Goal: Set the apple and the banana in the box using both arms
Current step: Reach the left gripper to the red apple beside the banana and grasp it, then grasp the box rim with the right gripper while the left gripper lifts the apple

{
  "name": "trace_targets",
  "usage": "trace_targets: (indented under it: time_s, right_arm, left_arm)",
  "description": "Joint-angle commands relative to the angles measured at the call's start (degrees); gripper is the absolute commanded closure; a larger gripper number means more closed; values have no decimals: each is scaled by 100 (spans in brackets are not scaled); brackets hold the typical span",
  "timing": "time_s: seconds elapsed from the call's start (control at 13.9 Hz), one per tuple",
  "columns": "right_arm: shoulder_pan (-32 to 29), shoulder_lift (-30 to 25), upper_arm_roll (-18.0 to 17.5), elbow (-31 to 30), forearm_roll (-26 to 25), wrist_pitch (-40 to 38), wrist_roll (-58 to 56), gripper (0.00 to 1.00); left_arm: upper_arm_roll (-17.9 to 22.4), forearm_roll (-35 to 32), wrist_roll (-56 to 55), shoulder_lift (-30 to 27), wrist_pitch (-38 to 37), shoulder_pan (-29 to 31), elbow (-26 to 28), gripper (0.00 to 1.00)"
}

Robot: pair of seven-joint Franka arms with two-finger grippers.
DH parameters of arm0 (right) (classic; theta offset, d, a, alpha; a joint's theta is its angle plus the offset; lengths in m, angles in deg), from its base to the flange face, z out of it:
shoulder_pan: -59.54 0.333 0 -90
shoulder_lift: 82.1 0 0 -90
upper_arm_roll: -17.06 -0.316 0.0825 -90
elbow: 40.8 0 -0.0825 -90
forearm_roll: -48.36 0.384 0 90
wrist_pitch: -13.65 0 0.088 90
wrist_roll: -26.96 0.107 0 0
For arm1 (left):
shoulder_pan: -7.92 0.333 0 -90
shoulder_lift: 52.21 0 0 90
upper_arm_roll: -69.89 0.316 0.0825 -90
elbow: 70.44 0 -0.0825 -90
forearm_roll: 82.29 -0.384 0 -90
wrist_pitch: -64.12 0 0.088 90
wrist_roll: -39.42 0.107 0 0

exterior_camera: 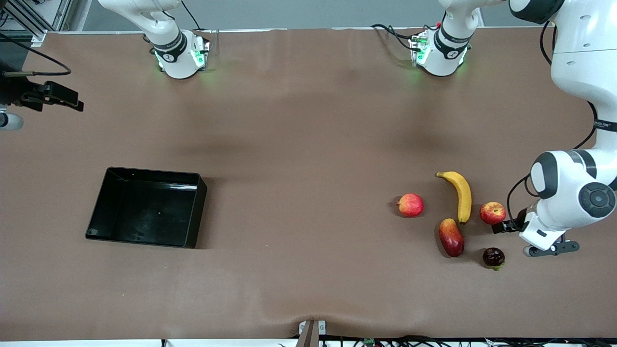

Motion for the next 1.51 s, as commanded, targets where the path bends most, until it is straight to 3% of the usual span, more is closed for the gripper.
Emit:
trace_targets:
  time_s: [0.0,0.36,0.57,0.65,0.79,0.86,1.15,1.43]
  right_arm:
    - [-402,121,-31,-65,-76,331,-3,0]
    - [-974,614,-40,-389,-32,1095,-74,0]
    - [-1045,711,-40,-1108,-23,2104,-82,0]
    - [-1071,772,-40,-1354,-23,2456,-100,0]
    - [-1089,1079,-40,-1506,-23,2801,-519,0]
    - [-1107,1281,-40,-1498,11,2837,-722,0]
    - [-1177,1844,-40,-1489,21,3450,-794,0]
    - [-1168,2389,-40,-1471,21,4347,-1215,0]
  left_arm:
    - [0,-86,-155,-35,-34,-68,198,0]
    - [0,-86,-85,-79,-34,-15,603,0]
    - [0,-95,-76,-88,-43,-6,717,0]
    - [0,-95,-67,-88,-78,-15,726,6]
    - [0,-104,-67,-106,-148,-59,683,77]
    - [0,-104,-67,-158,-148,-68,656,100]
    - [-96,-165,-67,-570,-297,-146,472,100]
    - [-455,-165,-76,-896,-1148,-164,-151,100]
